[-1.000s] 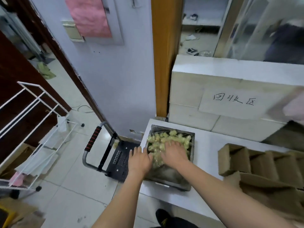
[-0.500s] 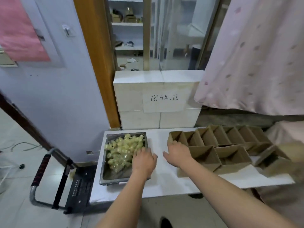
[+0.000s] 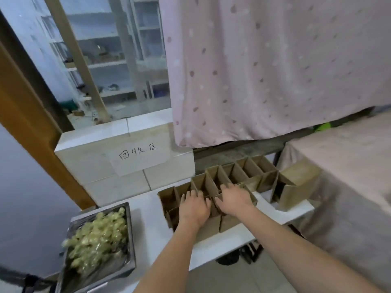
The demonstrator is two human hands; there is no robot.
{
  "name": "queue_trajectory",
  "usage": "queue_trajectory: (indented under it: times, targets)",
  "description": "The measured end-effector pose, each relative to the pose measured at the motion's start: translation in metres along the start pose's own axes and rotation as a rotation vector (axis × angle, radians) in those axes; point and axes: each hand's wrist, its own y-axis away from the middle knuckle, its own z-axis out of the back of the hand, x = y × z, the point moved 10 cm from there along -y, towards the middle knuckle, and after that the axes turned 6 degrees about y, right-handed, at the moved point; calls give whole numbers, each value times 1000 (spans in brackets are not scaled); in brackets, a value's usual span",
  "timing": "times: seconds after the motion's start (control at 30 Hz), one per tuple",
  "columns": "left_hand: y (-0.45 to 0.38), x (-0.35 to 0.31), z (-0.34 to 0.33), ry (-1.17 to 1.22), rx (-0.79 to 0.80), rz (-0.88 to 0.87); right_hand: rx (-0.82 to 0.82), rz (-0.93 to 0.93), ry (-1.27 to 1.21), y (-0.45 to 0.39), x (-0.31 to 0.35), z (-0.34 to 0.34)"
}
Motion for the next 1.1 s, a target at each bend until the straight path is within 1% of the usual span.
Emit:
queue_trajectory:
  times: [0.27, 0.37, 0.47, 0.67, 0.87, 1.0, 1.1]
  targets:
    - [-64, -144, -48, 11, 61, -37, 15, -74, -6, -22, -168, -6]
    - [-76, -185, -65, -9, 98, -63, 67, -114, 5, -24, -215, -14]
    - [-92, -215, -76, -24, 137, -80, 69, -150, -8, -28, -254, -18]
    - [-132, -267, -93, -53, 162, -143, 81, -229, -28, -42, -316, -22]
    - [-186, -305, -117, -55, 188, -174, 100, -250, 3, -77, -363, -29]
    - [-214, -316, -145, -33, 217, -160, 148, -202, 57, -108, -384, -36]
    - [-228, -321, -160, 11, 240, -149, 208, -96, 139, -125, -393, -45]
